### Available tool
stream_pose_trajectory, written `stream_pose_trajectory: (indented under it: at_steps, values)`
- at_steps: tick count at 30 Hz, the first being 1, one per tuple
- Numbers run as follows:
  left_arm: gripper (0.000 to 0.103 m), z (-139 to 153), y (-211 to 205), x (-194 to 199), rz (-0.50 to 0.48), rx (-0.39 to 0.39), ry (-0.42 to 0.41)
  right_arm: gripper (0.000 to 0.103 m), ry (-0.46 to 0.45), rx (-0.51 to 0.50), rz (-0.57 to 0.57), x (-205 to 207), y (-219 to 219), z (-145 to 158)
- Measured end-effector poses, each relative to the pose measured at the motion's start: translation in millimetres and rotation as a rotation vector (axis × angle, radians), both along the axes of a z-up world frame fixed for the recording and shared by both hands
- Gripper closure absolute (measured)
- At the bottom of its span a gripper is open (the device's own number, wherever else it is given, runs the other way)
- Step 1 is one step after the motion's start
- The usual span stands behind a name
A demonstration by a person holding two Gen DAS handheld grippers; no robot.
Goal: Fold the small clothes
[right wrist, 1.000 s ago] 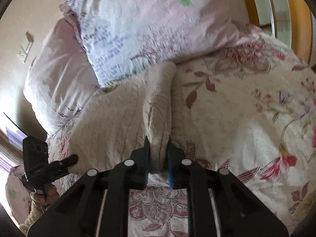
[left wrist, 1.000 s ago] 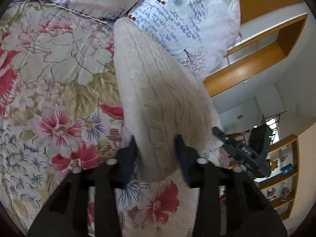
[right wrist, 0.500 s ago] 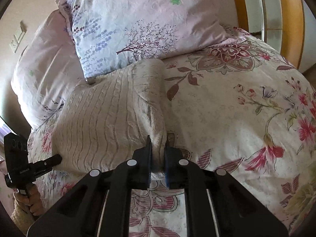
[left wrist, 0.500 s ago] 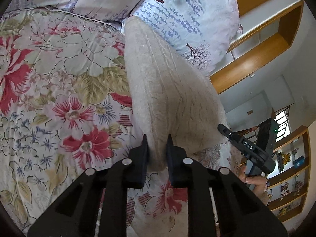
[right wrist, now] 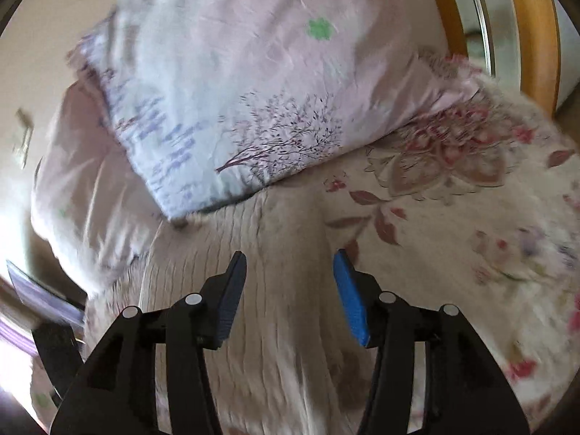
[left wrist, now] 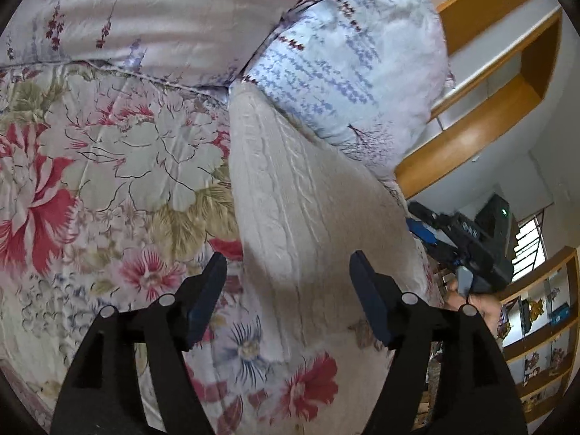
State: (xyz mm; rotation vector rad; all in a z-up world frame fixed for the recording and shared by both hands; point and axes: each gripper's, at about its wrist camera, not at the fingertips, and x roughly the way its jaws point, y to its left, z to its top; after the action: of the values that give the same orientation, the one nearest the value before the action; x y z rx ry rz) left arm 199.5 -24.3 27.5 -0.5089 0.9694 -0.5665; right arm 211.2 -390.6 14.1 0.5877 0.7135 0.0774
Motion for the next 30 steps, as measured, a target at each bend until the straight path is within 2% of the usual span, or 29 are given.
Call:
stream_pose_trajectory:
  at_steps: [2, 4, 5, 8, 10, 12, 16, 19, 22, 23, 25, 27, 29, 30]
  values:
    - [0.033, -3, -3, 5, 0.007, -0.001, 0.026, 0.051, 0.033, 0.041, -0.007, 21, -2, -9]
    - [0.033, -8, -5, 12, 0.01, -0.002, 0.056, 0.077, 0.052, 0.038, -0.004, 32, 1, -14]
    - [0.032, -11, -6, 13, 0.009, -0.009, 0.068, 0.094, 0.043, 0.025, 0.004, 34, 4, -15]
    - [0.032, -17, -7, 13, 0.001, -0.026, 0.076, 0.094, -0.072, -0.094, -0.009, 21, 14, -1]
    - [0.032, -19, -11, 13, -0.009, -0.022, 0.07, 0.094, -0.089, -0.132, -0.043, 17, 10, 1]
    - [0.031, -22, -14, 13, -0.017, -0.026, 0.068, 0.095, -0.042, -0.116, -0.061, 21, 2, -9]
    - [0.031, -26, -23, 14, -0.027, -0.018, 0.056, 0.095, 0.039, -0.147, -0.075, 30, 3, -30]
    - [0.029, -27, -27, 16, -0.035, -0.017, 0.046, 0.094, 0.065, -0.213, -0.084, 35, 11, -33]
    - [0.028, -26, -32, 18, -0.035, -0.013, 0.042, 0.093, 0.079, -0.227, -0.073, 39, 13, -31]
    - [0.028, -25, -32, 19, -0.034, -0.015, 0.045, 0.092, 0.08, -0.211, -0.066, 38, 11, -29]
    - [0.028, -23, -28, 19, -0.037, -0.055, 0.055, 0.081, 0.045, -0.105, -0.062, 27, 0, -21]
    - [0.025, -19, -19, 21, -0.025, -0.09, 0.052, 0.046, 0.02, -0.013, -0.066, 16, -11, -14]
    - [0.025, -15, -11, 24, -0.003, -0.105, 0.047, 0.033, -0.004, 0.049, -0.049, 7, -19, -10]
    - [0.025, -13, -8, 29, 0.013, -0.11, 0.054, 0.032, -0.003, 0.078, -0.033, 5, -22, -10]
